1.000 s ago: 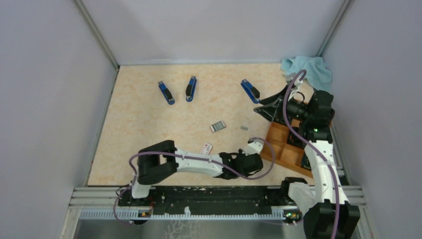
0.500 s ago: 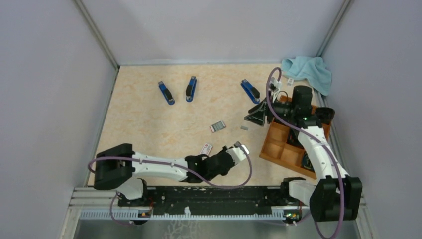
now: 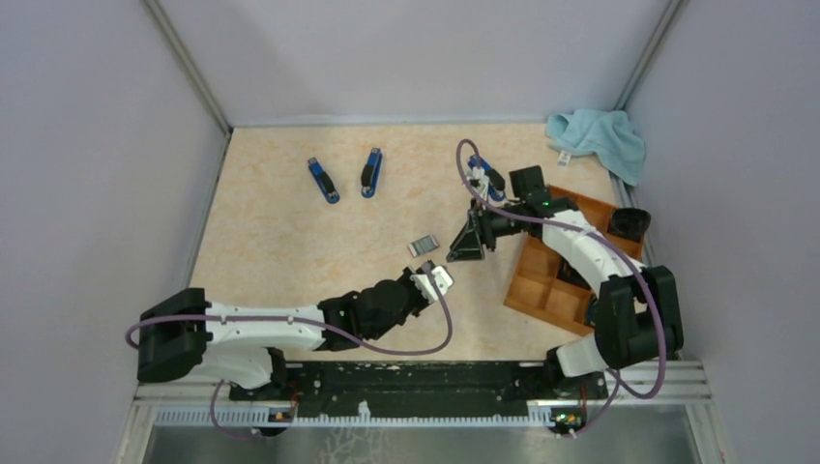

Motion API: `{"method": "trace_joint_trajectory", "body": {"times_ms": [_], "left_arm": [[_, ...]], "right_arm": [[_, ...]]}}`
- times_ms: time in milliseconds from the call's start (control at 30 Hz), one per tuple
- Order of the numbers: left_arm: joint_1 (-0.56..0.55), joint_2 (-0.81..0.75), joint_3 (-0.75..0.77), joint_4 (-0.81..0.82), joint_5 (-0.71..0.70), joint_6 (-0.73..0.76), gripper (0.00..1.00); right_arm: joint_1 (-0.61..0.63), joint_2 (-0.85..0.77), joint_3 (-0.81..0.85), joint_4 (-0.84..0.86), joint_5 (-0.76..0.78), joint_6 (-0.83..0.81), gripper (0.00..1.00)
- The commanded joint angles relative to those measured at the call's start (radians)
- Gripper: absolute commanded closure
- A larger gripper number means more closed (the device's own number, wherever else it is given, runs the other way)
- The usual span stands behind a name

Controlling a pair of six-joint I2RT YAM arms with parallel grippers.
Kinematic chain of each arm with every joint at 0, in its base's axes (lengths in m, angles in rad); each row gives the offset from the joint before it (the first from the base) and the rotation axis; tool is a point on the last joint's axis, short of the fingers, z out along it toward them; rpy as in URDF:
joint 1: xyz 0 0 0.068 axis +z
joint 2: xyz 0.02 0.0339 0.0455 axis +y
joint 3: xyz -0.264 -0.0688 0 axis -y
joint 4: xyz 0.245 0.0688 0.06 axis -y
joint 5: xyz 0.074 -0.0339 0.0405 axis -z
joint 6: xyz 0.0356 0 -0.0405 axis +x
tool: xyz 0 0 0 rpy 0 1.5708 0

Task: Unload the staples from the stapler
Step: Pick up the staple from the center of the board.

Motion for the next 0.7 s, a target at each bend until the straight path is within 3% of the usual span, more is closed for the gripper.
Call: {"method": "trace_joint_trajectory", "body": {"times_ms": [0, 400, 667], "left_arm": [[0.007, -0.015, -0.012, 0.045, 0.023, 0.034, 0.85], [0.036, -0.010, -0.023, 0.036, 0.038, 0.039, 0.85], [0.038, 0.003, -0.011, 0.033, 0.055, 0.029, 0.85]], "right_arm": [[0.065, 0.054, 0.082, -0.073, -0.075, -0.062, 0.41], [0.104, 0.110, 0.111, -0.132, -0.041, -0.086, 0.45], [0.133, 0.125, 0.124, -0.140, -0.043, -0.078, 0.56]]}}
